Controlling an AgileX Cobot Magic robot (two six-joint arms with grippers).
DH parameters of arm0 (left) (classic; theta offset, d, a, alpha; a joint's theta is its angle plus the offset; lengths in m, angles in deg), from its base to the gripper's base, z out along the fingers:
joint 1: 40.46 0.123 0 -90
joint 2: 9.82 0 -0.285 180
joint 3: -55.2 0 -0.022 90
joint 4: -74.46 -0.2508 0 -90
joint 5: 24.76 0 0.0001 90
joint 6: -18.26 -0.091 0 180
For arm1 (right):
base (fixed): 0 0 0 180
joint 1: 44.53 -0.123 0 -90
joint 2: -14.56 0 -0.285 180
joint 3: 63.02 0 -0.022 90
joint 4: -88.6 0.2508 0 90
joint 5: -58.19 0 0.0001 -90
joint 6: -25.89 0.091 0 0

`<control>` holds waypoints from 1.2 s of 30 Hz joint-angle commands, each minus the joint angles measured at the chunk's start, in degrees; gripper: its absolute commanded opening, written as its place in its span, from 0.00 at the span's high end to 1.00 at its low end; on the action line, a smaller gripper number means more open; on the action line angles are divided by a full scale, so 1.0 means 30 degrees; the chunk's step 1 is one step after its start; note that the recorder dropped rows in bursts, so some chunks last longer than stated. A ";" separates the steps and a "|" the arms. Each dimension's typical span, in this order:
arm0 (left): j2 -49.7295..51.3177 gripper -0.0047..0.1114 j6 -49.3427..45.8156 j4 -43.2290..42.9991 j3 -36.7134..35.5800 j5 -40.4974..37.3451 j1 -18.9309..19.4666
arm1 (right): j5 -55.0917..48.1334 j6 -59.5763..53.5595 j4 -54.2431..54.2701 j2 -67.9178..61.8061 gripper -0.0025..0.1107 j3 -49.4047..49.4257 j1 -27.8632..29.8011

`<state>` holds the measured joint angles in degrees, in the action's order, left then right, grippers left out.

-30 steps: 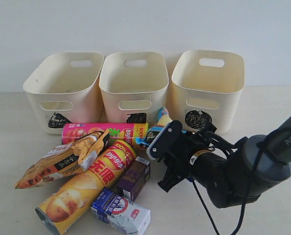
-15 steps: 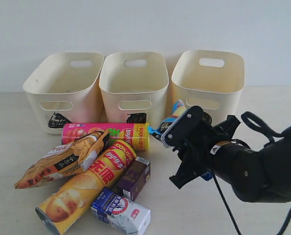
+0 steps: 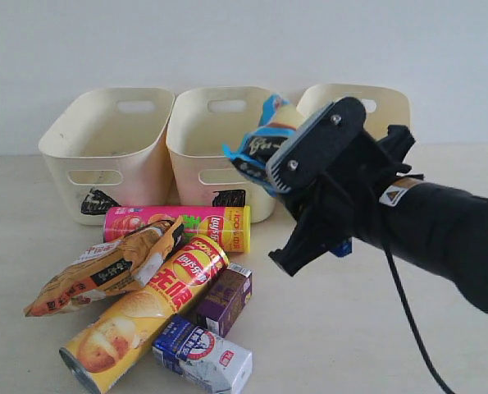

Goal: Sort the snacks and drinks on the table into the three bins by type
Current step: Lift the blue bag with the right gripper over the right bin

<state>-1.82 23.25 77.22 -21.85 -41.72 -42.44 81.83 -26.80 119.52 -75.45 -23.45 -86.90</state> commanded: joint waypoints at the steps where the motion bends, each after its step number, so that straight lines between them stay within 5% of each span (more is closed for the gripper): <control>1: -0.0073 0.92 -0.0018 0.0066 -0.0058 0.0078 0.0088 | 0.0680 -0.0559 -0.0077 0.0801 0.98 -0.0560 0.0229; 9: -0.0073 0.92 -0.0018 0.0066 -0.0058 0.0078 0.0088 | -0.0136 -0.0741 -0.0113 0.0589 0.98 -0.3538 0.2625; 21: -0.0073 0.92 -0.0018 0.0066 -0.0058 0.0078 0.0088 | -0.6696 -0.0589 -0.0113 -0.2806 0.98 -0.9552 0.7098; 36: -0.0073 0.92 -0.0018 0.0066 -0.0058 0.0078 0.0088 | -1.2600 0.2322 0.0250 -0.9107 0.98 -1.6344 0.9491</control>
<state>-1.82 23.25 77.22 -21.85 -41.72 -42.44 46.37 -22.18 120.16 -100.60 -69.20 -59.31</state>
